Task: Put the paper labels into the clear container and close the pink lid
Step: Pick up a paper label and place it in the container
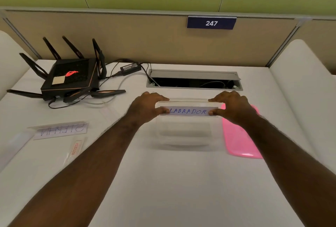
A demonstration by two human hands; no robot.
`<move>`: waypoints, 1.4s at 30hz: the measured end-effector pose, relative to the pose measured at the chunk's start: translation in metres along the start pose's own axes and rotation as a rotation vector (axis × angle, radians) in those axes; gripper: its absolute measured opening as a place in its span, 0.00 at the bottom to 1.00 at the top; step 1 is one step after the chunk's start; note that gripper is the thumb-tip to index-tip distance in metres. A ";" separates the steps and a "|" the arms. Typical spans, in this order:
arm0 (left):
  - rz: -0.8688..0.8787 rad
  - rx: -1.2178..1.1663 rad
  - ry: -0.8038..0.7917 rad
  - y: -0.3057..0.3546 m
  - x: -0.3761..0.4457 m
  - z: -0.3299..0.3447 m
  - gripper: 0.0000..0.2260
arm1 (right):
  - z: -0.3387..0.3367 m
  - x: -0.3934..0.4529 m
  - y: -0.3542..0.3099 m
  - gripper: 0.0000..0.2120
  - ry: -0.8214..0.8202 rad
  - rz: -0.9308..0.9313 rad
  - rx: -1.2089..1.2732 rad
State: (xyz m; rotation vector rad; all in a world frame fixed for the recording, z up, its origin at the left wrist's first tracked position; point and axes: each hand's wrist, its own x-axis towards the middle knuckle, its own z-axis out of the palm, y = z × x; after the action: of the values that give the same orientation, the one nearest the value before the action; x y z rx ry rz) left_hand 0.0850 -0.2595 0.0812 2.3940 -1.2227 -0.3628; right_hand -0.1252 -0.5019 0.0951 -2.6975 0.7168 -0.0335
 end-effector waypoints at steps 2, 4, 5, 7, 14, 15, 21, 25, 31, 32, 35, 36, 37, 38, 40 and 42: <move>0.030 0.054 0.020 0.004 0.009 0.009 0.20 | 0.007 0.002 0.006 0.25 0.020 0.014 -0.098; 0.046 0.188 0.029 0.008 0.016 0.018 0.21 | 0.014 0.003 0.009 0.25 0.041 0.026 -0.177; 0.054 0.291 0.032 0.009 0.020 0.022 0.21 | 0.019 0.004 0.009 0.25 0.062 0.028 -0.212; 0.059 0.479 0.035 0.013 0.026 0.029 0.23 | 0.027 0.009 0.009 0.25 0.096 0.025 -0.289; 0.060 0.760 -0.001 0.029 0.041 0.053 0.17 | 0.051 0.032 0.005 0.22 -0.006 -0.055 -0.557; 0.055 0.775 -0.002 0.031 0.040 0.056 0.14 | 0.054 0.034 0.004 0.22 -0.022 -0.075 -0.606; 0.033 0.822 -0.101 0.037 0.037 0.072 0.03 | 0.068 0.038 -0.014 0.12 -0.098 -0.090 -0.782; 0.039 0.885 -0.167 0.035 0.036 0.078 0.01 | 0.071 0.036 -0.021 0.08 -0.160 -0.082 -0.808; 0.112 0.845 -0.121 0.029 0.038 0.082 0.04 | 0.073 0.036 -0.023 0.12 -0.179 -0.064 -0.796; 0.149 0.839 -0.055 0.029 0.038 0.080 0.05 | 0.074 0.036 -0.022 0.14 -0.152 -0.059 -0.769; 0.232 0.611 0.129 0.025 0.038 0.073 0.08 | 0.076 0.035 -0.023 0.19 -0.044 -0.076 -0.637; 0.218 0.528 0.203 0.024 0.037 0.067 0.09 | 0.075 0.035 -0.025 0.18 -0.009 -0.091 -0.595; 0.183 0.456 0.277 0.024 0.035 0.058 0.10 | 0.072 0.035 -0.028 0.18 0.023 -0.106 -0.556; 0.139 0.400 0.353 0.022 0.030 0.049 0.10 | 0.069 0.036 -0.033 0.17 0.053 -0.118 -0.512; 0.035 0.322 0.464 0.011 0.018 0.033 0.12 | 0.059 0.038 -0.047 0.17 0.117 -0.139 -0.395; -0.097 0.277 0.502 -0.004 0.003 0.021 0.14 | 0.050 0.042 -0.067 0.16 0.166 -0.166 -0.280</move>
State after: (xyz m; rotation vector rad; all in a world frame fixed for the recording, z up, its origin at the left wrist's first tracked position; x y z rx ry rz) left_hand 0.0812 -0.2655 0.0608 2.5548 -0.9730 0.3882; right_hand -0.0514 -0.4511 0.0685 -3.0453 0.5788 -0.2152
